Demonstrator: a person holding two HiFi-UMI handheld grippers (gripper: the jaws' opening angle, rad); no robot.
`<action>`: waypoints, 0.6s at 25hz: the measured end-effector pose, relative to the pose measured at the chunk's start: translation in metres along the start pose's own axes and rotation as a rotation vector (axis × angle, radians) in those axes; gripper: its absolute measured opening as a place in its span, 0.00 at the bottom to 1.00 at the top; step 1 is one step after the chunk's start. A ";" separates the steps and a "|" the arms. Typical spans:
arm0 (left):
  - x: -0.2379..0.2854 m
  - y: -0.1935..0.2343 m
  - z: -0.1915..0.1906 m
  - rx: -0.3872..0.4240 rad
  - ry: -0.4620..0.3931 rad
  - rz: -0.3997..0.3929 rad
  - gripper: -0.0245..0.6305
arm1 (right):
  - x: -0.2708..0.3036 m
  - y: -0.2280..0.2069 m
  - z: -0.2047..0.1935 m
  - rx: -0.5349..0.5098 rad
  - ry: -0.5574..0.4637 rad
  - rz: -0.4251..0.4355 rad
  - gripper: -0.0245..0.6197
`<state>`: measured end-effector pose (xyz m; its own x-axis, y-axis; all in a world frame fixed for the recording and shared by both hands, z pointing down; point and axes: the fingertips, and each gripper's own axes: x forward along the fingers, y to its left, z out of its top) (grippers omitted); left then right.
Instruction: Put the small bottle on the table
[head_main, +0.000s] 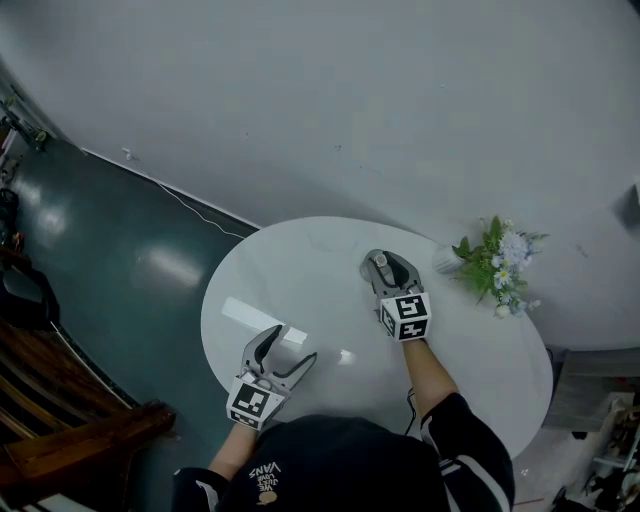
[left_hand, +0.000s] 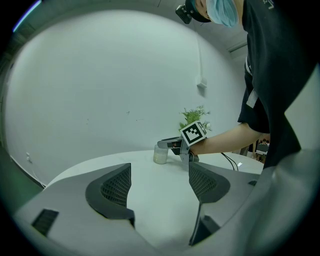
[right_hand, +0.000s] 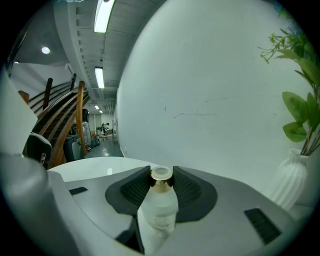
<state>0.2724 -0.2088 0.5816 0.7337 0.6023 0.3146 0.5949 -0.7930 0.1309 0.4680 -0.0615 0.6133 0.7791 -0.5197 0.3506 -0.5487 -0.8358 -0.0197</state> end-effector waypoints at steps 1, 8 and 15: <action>0.000 0.000 0.000 0.000 0.000 0.001 0.61 | 0.000 0.001 0.000 -0.008 -0.003 0.000 0.28; 0.001 -0.008 0.005 0.012 -0.011 -0.001 0.61 | -0.002 0.000 0.002 -0.013 -0.040 -0.024 0.30; -0.003 -0.014 0.017 0.035 -0.043 0.010 0.61 | -0.023 0.004 0.018 -0.005 -0.087 -0.029 0.32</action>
<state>0.2678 -0.1980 0.5630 0.7527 0.5981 0.2751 0.5978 -0.7960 0.0950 0.4537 -0.0560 0.5884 0.8177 -0.5091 0.2687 -0.5272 -0.8497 -0.0058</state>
